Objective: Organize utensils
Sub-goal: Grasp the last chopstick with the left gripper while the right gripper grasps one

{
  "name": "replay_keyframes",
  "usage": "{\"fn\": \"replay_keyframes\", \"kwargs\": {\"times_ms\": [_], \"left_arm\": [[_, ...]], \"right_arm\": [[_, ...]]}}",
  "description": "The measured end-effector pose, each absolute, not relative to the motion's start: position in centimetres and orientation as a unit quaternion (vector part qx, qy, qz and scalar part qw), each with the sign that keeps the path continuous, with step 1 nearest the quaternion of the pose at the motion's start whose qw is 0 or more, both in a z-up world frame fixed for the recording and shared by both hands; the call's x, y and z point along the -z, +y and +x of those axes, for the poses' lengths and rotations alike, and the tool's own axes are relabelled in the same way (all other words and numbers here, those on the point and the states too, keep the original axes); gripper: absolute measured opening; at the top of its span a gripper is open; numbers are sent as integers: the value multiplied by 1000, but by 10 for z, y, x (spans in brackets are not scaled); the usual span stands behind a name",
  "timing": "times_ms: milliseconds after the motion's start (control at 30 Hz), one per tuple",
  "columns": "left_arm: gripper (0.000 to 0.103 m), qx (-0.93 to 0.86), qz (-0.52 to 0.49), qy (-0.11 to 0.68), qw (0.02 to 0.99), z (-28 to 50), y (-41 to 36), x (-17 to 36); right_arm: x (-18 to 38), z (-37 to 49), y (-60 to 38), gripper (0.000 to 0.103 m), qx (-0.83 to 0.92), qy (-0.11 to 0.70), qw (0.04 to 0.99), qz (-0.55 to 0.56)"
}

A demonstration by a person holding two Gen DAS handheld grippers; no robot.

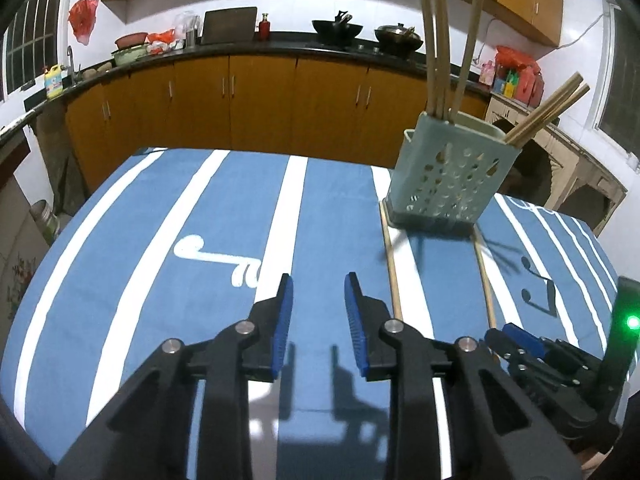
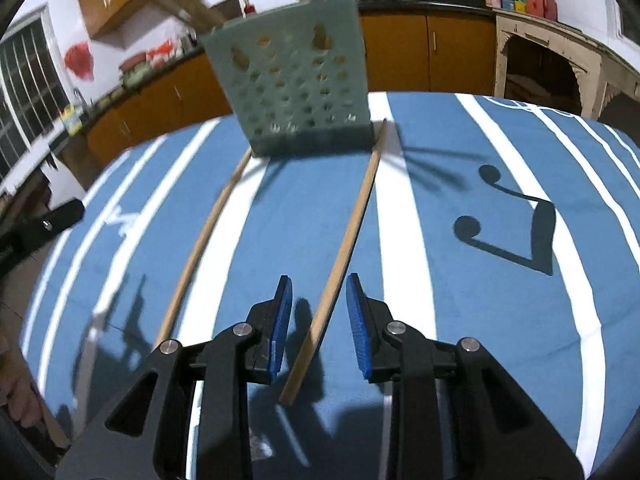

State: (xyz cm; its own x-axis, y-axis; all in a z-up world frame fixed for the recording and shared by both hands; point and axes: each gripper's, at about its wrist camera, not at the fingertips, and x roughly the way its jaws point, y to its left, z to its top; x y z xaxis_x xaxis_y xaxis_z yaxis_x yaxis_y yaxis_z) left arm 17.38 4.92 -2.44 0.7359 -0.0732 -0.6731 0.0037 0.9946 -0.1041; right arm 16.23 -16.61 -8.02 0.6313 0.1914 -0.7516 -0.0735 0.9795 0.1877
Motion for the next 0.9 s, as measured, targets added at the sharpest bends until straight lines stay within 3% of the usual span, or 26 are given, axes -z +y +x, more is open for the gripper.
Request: {"fn": "replay_keyframes", "kwargs": {"times_ms": [33,133,500,733,800,900], "left_arm": [[28,22,-48,365,929,175,48,24],[28,29,-47,370,927,178,41,28],[34,88,-18,404,910,180,-7,56],[34,88,16,433,897,186,-29,82],[31,81,25,440,894,189,-32,89],[16,72,43,433,898,189,-34,89]], "right_arm": [[81,162,-167,28,-71,420,902,67],[82,164,-176,11,-59,423,902,65],[82,168,-265,8,42,416,897,144],[85,164,-270,8,36,413,899,139],[85,166,-267,8,27,415,899,137],[85,166,-259,8,13,416,901,125]]}}
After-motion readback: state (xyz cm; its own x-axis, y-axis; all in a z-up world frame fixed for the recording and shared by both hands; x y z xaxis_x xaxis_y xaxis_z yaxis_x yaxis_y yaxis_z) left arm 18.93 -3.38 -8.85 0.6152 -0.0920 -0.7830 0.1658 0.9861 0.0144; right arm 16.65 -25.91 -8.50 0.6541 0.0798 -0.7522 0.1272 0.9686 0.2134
